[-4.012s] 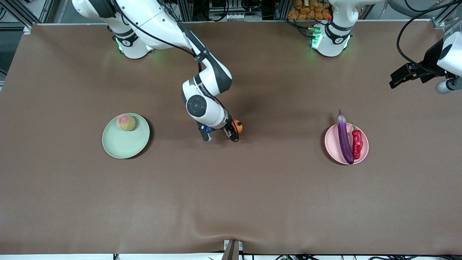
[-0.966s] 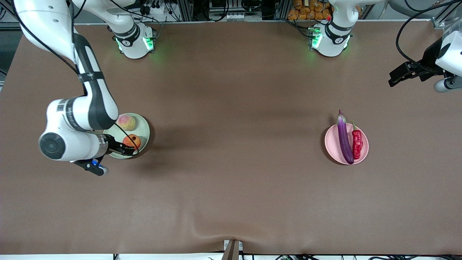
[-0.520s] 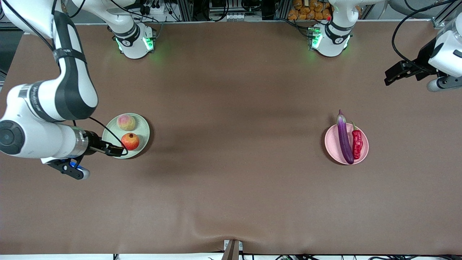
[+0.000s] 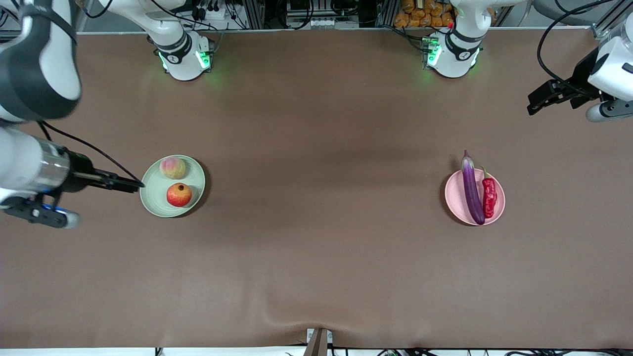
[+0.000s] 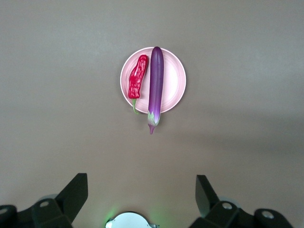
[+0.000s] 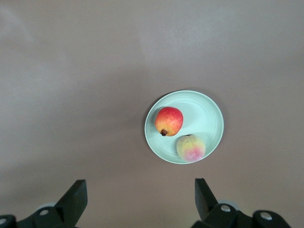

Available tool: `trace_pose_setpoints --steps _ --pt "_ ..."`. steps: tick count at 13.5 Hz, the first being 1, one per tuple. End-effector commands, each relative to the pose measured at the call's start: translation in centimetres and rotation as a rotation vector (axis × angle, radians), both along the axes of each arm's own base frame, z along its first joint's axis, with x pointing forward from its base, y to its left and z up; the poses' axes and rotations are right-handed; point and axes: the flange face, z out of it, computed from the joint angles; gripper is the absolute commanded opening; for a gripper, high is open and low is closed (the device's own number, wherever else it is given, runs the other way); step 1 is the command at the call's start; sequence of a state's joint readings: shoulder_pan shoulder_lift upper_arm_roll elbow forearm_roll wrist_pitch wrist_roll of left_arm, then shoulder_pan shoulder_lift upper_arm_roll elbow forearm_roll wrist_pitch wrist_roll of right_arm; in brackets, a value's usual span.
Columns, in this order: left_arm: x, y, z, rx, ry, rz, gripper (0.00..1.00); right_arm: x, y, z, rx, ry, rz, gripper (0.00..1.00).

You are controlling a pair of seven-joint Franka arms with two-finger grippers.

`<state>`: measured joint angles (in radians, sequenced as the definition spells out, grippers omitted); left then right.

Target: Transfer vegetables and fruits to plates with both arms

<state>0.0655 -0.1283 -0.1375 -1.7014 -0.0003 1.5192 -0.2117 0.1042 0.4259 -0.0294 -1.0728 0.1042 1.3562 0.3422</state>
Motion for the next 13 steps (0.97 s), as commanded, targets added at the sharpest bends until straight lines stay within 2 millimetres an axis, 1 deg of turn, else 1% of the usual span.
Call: trace_pose_setpoints --steps 1,2,3,4,5,6,8,10,11,12,13 --pt "-0.7 0.2 1.3 -0.015 -0.037 -0.026 1.0 -2.0 -2.4 3.9 0.022 -0.035 0.01 1.0" --pt "-0.9 0.2 1.4 -0.016 -0.038 -0.026 1.0 -2.7 -3.4 4.9 0.02 -0.04 -0.001 1.0" --pt "-1.0 0.3 1.4 -0.015 -0.04 -0.025 1.0 -3.4 -3.8 6.0 0.024 -0.052 0.021 1.0" --pt "-1.0 0.4 1.4 -0.015 -0.038 -0.022 1.0 -4.3 -3.9 7.6 0.031 -0.079 0.102 1.0" --pt "-1.3 0.6 1.4 -0.014 -0.038 -0.018 1.0 -5.0 -4.1 8.3 0.037 -0.093 0.181 1.0" --pt "-1.5 0.6 1.4 -0.013 -0.038 -0.018 1.0 -6.0 -4.6 9.0 0.036 -0.096 0.182 1.0" --pt "-1.5 0.5 1.5 -0.014 -0.041 -0.024 1.0 -7.4 -4.9 10.3 0.009 -0.121 0.177 1.0" --pt "-1.9 0.5 1.6 -0.013 -0.044 -0.024 1.0 -8.9 -4.4 10.6 -0.034 -0.113 0.185 1.0" --pt "-2.1 0.5 1.5 -0.012 -0.044 -0.024 1.0 -9.7 -4.4 10.6 -0.036 -0.109 0.185 1.0" --pt "-2.3 0.5 1.7 -0.011 -0.047 -0.024 1.0 -10.6 -4.6 10.8 -0.036 -0.11 0.182 1.0" --pt "-2.4 0.5 1.7 -0.011 -0.047 -0.025 1.0 -11.3 -5.1 10.5 -0.035 -0.109 0.174 1.0"
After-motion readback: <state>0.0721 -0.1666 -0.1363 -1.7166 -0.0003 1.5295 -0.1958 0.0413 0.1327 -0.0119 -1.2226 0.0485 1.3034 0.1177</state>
